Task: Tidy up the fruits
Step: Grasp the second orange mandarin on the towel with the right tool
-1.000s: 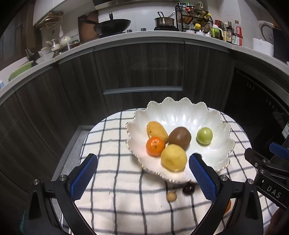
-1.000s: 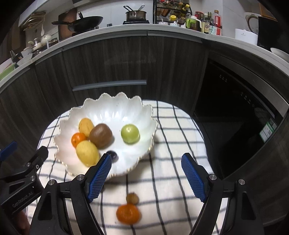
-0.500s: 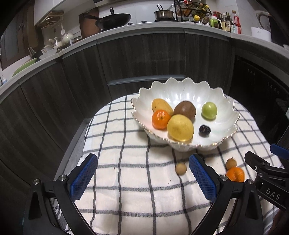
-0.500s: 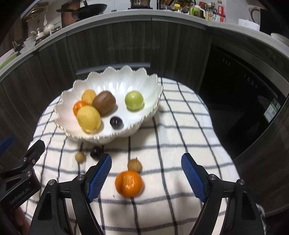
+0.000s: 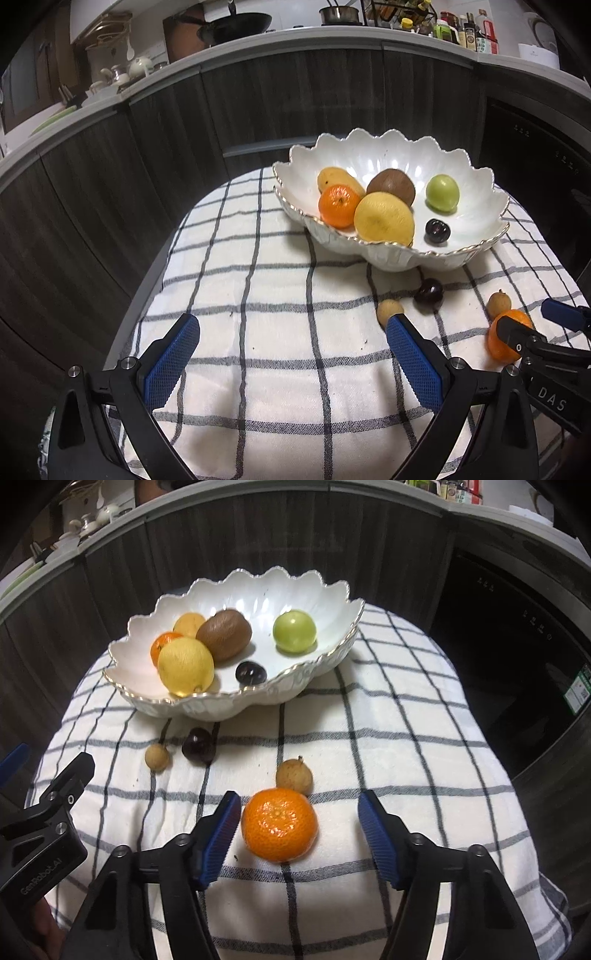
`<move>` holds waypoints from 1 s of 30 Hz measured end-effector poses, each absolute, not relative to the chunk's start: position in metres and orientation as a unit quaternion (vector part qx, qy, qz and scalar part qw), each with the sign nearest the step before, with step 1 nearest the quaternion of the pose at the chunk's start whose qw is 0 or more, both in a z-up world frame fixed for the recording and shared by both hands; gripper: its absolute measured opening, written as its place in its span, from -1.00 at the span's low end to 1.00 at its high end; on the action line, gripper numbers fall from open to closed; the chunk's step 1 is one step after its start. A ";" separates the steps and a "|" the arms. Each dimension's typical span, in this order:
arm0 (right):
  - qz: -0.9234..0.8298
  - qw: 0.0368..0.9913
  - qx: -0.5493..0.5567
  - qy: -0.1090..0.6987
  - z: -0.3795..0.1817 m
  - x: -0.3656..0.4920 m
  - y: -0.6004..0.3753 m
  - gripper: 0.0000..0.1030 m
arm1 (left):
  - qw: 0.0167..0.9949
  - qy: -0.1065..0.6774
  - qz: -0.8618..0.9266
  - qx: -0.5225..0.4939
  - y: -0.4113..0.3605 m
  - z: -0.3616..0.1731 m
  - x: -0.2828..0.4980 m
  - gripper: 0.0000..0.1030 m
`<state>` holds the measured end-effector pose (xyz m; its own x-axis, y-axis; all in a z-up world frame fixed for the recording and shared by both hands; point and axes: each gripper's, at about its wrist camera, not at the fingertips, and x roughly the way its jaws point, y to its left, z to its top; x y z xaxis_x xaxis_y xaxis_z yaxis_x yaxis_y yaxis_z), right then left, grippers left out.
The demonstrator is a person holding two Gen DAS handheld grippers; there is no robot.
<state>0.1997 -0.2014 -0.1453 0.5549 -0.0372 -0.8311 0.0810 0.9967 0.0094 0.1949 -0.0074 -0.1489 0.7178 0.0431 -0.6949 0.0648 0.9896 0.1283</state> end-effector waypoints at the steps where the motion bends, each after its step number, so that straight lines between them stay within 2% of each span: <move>1: -0.033 0.881 0.021 0.472 -0.147 0.201 -0.200 0.23 | 0.923 0.377 -0.006 0.071 -0.006 -0.150 0.195 1.00; 5: -0.029 0.877 0.019 0.479 -0.154 0.203 -0.197 0.19 | 0.922 0.381 -0.005 0.069 -0.005 -0.153 0.198 1.00; 9: -0.017 0.872 0.027 0.488 -0.162 0.205 -0.196 -0.06 | 0.921 0.385 -0.005 0.068 -0.005 -0.156 0.198 1.00; 19: -0.016 0.882 0.023 0.470 -0.152 0.197 -0.197 -0.11 | 0.922 0.380 -0.014 0.071 -0.009 -0.153 0.196 1.00; 30: -0.057 0.894 0.034 0.444 -0.120 0.180 -0.236 -0.11 | 0.924 0.369 -0.063 0.082 -0.055 -0.144 0.191 0.99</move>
<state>0.1799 -0.2360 -0.1201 0.5997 -0.0720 -0.7970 0.1319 0.9912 0.0098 0.1914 -0.0551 -0.1439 0.7200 -0.0559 -0.6917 0.1774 0.9785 0.1056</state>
